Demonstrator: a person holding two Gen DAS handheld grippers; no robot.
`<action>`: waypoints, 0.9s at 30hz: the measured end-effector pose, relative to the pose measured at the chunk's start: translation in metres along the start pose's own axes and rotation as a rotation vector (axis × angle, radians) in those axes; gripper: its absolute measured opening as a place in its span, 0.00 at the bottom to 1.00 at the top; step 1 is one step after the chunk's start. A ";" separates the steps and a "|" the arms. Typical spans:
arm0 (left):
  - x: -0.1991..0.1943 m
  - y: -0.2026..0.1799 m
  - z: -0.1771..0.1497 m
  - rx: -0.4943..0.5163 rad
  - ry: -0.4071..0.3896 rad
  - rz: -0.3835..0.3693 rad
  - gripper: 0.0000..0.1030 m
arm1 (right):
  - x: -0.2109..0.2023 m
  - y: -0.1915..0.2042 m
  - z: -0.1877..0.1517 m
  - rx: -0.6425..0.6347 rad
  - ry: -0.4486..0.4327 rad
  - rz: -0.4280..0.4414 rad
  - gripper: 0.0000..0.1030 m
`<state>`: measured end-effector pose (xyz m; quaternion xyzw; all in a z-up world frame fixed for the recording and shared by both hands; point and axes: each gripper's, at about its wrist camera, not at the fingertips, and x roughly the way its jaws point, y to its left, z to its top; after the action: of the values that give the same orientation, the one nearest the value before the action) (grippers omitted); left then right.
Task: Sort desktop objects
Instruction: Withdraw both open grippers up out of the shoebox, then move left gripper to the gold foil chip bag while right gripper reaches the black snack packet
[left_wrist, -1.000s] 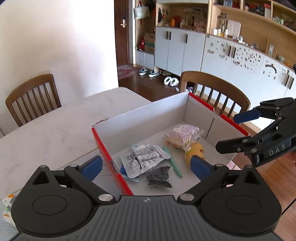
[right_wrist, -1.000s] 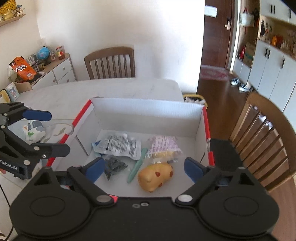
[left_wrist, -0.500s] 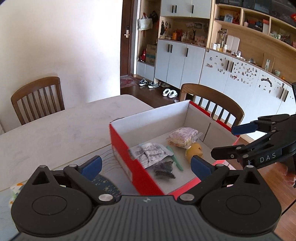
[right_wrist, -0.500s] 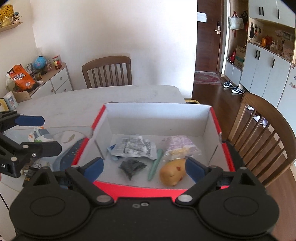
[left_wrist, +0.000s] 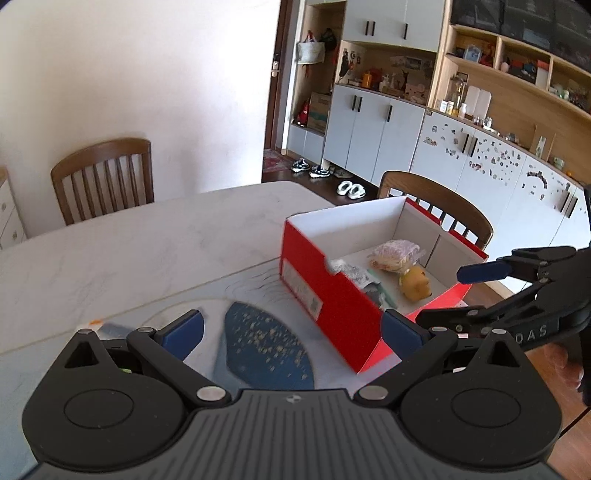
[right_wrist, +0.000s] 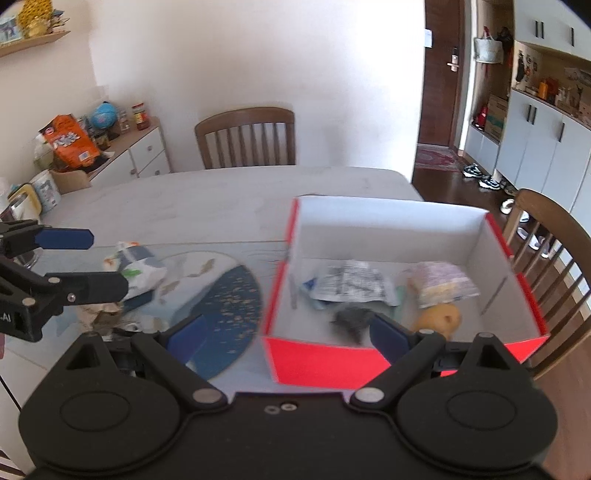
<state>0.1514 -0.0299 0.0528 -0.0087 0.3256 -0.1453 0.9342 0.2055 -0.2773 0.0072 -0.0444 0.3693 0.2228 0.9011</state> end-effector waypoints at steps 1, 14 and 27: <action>-0.002 0.004 -0.002 -0.003 -0.001 0.005 0.99 | 0.000 0.007 -0.001 -0.006 -0.001 0.002 0.93; -0.029 0.059 -0.032 -0.044 -0.002 0.046 0.99 | 0.007 0.081 -0.014 -0.032 0.002 0.043 0.92; -0.039 0.106 -0.066 -0.105 -0.005 0.078 1.00 | 0.024 0.130 -0.023 -0.051 0.032 0.078 0.92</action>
<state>0.1104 0.0875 0.0129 -0.0456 0.3304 -0.0912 0.9383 0.1489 -0.1579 -0.0151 -0.0562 0.3793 0.2664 0.8843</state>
